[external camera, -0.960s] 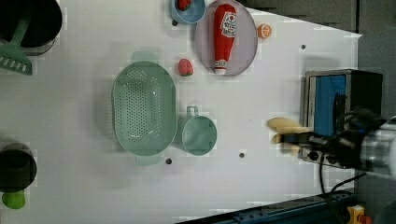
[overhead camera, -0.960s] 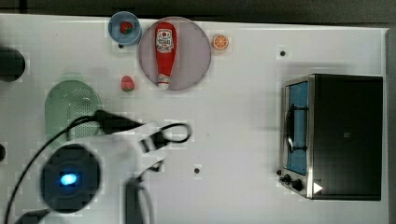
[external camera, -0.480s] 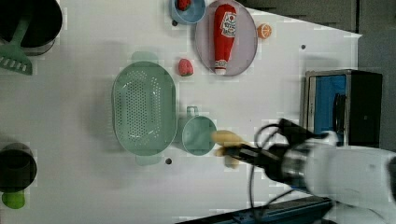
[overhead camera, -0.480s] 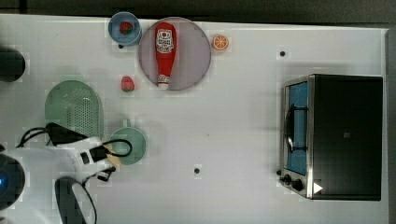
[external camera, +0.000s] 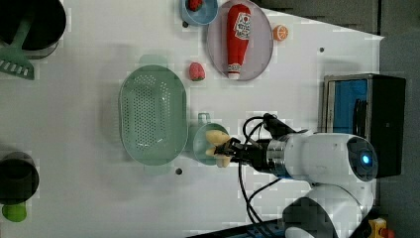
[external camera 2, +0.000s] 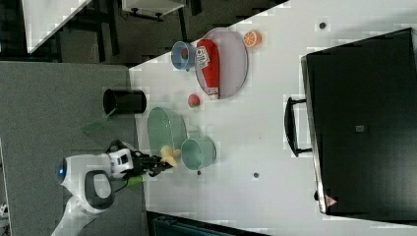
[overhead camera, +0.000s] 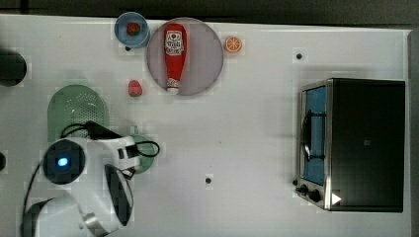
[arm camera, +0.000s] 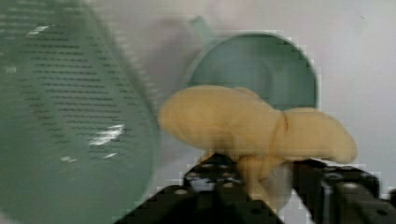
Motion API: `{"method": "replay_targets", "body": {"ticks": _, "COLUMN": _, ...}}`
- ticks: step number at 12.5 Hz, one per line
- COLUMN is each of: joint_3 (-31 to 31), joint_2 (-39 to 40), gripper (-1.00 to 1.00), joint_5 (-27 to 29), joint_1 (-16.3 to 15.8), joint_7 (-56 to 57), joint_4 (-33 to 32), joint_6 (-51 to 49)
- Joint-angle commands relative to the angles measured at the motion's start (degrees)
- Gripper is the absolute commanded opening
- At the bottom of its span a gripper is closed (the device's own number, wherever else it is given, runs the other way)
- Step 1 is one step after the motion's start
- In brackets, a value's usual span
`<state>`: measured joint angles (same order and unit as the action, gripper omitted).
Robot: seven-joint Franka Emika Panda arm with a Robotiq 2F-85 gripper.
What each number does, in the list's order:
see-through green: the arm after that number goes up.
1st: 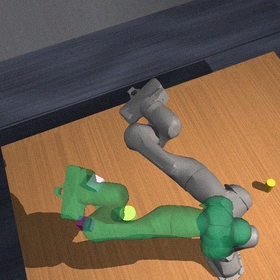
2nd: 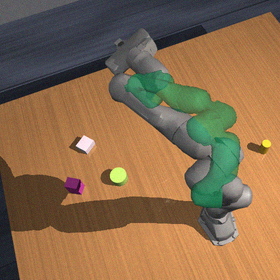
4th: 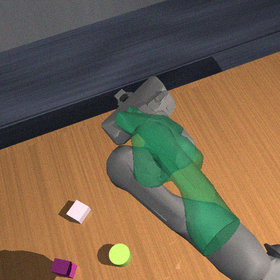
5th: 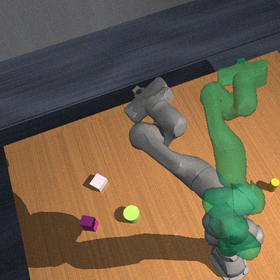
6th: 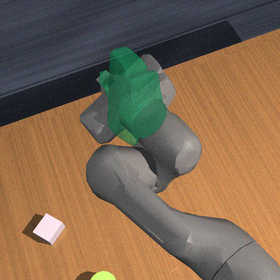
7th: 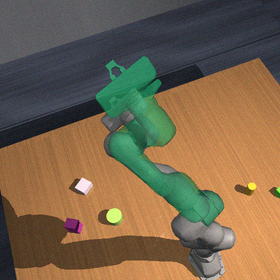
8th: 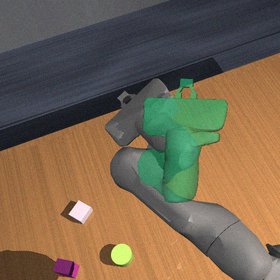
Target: Pick Banana and place it in mug.
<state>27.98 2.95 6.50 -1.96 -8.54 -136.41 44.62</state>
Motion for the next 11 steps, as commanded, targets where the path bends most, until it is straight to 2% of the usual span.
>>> {"method": "replay_targets", "body": {"ticks": 1, "joint_3": -0.9, "joint_2": -0.3, "gripper": 0.26, "joint_5": 0.8, "joint_1": 0.4, "joint_7": -3.0, "joint_4": -0.3, "joint_6": 1.8}}
{"method": "replay_targets", "body": {"ticks": 4, "joint_3": -1.2, "joint_2": -1.7, "gripper": 1.0, "joint_5": 0.8, "joint_1": 0.5, "joint_7": -3.0, "joint_4": 0.4, "joint_6": 1.8}}
{"method": "replay_targets", "body": {"ticks": 9, "joint_3": -2.8, "joint_2": -8.6, "gripper": 1.0, "joint_5": 1.0, "joint_1": 0.6, "joint_7": -3.0, "joint_4": 3.3, "joint_6": 0.7}}
{"method": "replay_targets", "body": {"ticks": 11, "joint_3": -5.9, "joint_2": -12.0, "gripper": 1.0, "joint_5": 1.0, "joint_1": 1.1, "joint_7": -3.0, "joint_4": 5.4, "joint_6": -5.8}}
